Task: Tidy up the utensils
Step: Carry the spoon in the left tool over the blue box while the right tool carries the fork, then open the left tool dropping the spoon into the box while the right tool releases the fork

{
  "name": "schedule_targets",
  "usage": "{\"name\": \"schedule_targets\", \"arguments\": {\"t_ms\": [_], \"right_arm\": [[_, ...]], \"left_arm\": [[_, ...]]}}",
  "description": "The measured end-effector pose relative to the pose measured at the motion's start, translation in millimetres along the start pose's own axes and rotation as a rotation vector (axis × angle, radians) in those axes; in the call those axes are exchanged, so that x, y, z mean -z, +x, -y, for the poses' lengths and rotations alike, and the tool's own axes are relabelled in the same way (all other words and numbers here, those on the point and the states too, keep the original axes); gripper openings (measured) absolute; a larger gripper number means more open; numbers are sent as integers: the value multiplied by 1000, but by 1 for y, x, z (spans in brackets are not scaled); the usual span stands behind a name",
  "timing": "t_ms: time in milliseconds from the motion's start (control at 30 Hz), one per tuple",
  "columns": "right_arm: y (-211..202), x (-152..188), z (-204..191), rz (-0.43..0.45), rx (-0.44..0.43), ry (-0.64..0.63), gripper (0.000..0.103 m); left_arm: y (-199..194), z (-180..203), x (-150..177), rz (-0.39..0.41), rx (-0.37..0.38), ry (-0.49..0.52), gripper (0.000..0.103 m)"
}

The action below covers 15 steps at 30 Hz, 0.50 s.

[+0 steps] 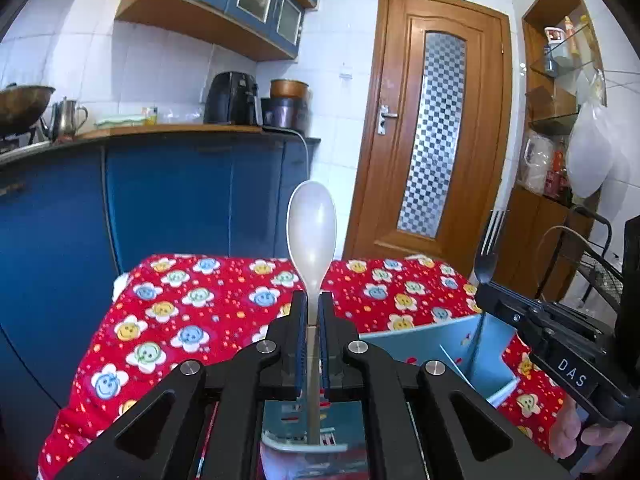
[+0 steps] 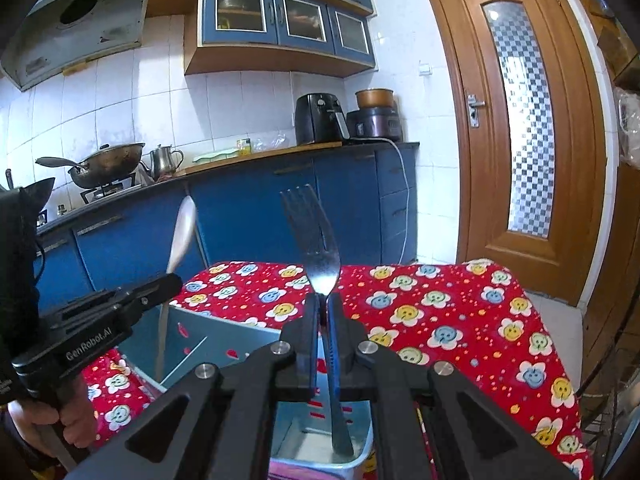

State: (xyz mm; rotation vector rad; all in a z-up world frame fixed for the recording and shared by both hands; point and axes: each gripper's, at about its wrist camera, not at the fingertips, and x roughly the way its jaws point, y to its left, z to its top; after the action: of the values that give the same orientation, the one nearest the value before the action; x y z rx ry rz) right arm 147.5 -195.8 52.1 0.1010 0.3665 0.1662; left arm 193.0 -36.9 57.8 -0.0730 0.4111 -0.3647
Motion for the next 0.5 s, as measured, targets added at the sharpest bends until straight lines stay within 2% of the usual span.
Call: {"name": "schedule_targets", "arguments": {"t_ms": [133,200,500], "right_arm": [[-6,1,0,-7,-15,17,29],[-10,0,0,-3,-20,33,34],[-42,-9,1,26,-25,75,42]], "left_arm": [[-3,0,1,-21,6,-1,18],[-6,1,1,-29,10,0,24],[-35,4,-4,-27,46,-6,25]]}}
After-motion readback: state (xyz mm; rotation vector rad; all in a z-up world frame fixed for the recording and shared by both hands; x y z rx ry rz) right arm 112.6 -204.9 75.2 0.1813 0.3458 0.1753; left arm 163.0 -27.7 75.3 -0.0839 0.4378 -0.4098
